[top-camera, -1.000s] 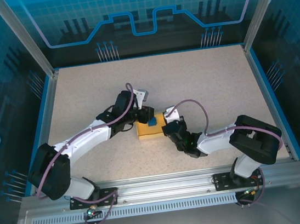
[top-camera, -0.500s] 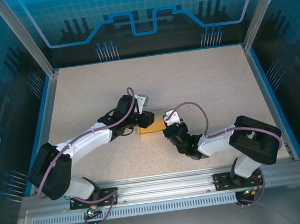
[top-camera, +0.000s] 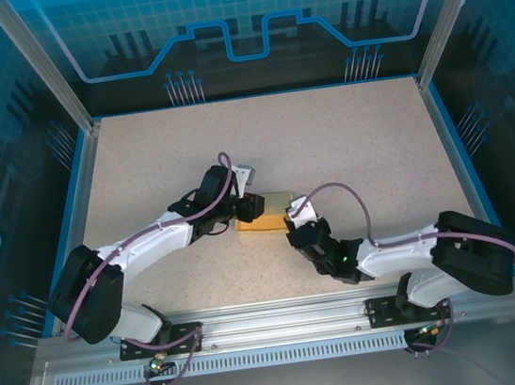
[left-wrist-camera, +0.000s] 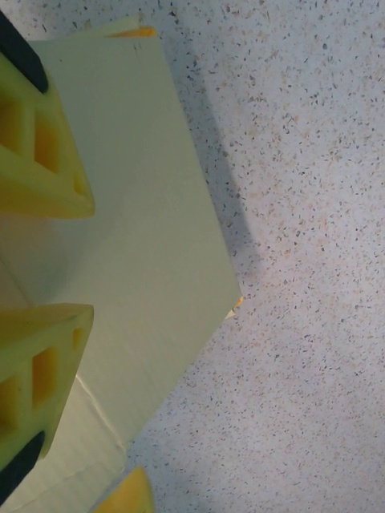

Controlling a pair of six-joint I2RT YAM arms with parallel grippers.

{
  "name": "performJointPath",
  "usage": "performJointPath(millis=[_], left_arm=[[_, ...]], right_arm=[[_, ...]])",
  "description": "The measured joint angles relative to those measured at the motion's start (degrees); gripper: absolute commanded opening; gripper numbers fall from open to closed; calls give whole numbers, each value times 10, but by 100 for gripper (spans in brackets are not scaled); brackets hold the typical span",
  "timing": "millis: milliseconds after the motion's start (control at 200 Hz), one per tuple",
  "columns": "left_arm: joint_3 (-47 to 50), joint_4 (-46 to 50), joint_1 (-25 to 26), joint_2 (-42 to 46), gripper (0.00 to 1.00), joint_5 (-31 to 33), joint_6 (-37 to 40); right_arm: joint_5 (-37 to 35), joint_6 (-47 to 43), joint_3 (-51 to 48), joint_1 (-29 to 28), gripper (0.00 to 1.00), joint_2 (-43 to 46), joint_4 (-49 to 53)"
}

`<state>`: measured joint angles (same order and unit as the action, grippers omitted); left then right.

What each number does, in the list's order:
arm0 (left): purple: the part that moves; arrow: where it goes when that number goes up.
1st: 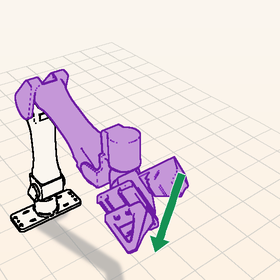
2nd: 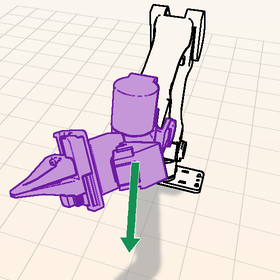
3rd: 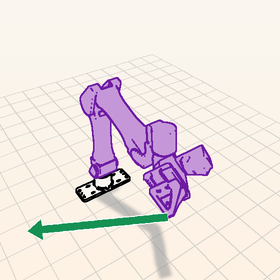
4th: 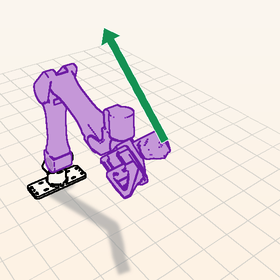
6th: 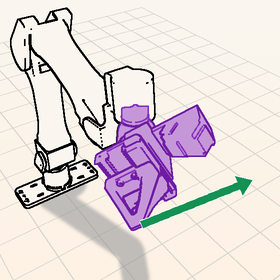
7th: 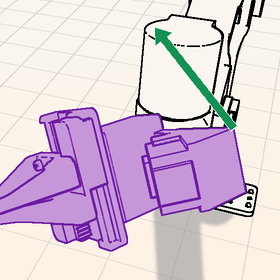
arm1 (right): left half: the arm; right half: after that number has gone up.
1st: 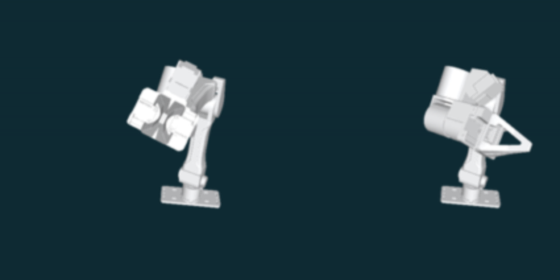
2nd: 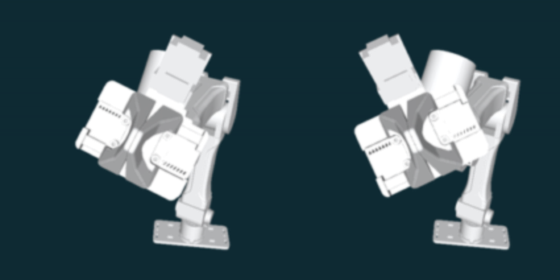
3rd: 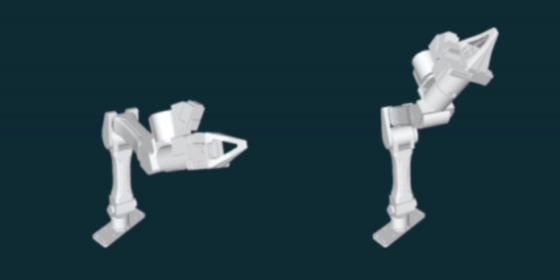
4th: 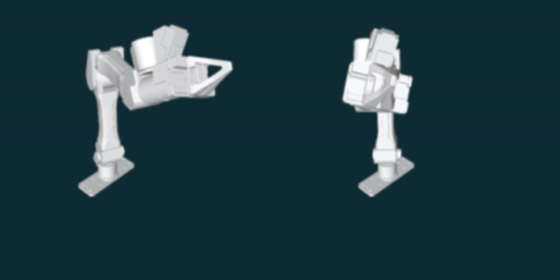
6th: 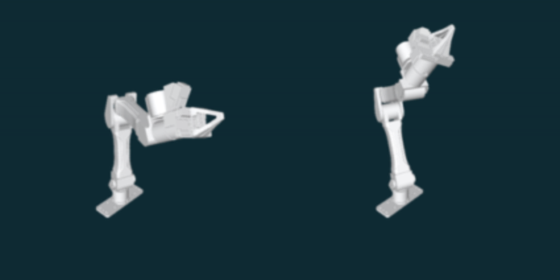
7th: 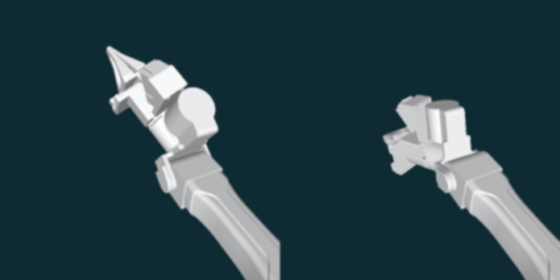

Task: Fold the paper box

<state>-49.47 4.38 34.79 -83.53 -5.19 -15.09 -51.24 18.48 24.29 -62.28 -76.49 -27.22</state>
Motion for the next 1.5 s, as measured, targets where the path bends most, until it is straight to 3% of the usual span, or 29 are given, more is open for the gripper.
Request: performJointPath(millis=[300,495,680,890,1156,1501], left_arm=[[2,-4,3,-8,35,4,-6],[13,-9,3,-12,35,4,-14],[26,-29,5,-25,35,4,-20],[38,-39,7,-34,35,4,-30],[41,-48,10,-35,36,5,-30],[67,-64,8,4,53,53,-30]], right_arm=[[45,-14,-16,1,46,205,138],[183,-16,26,119,50,245,230],[328,-10,104,225,55,170,280],[436,5,169,246,58,40,301],[480,34,186,256,58,-82,302],[503,59,186,268,56,-129,279]])
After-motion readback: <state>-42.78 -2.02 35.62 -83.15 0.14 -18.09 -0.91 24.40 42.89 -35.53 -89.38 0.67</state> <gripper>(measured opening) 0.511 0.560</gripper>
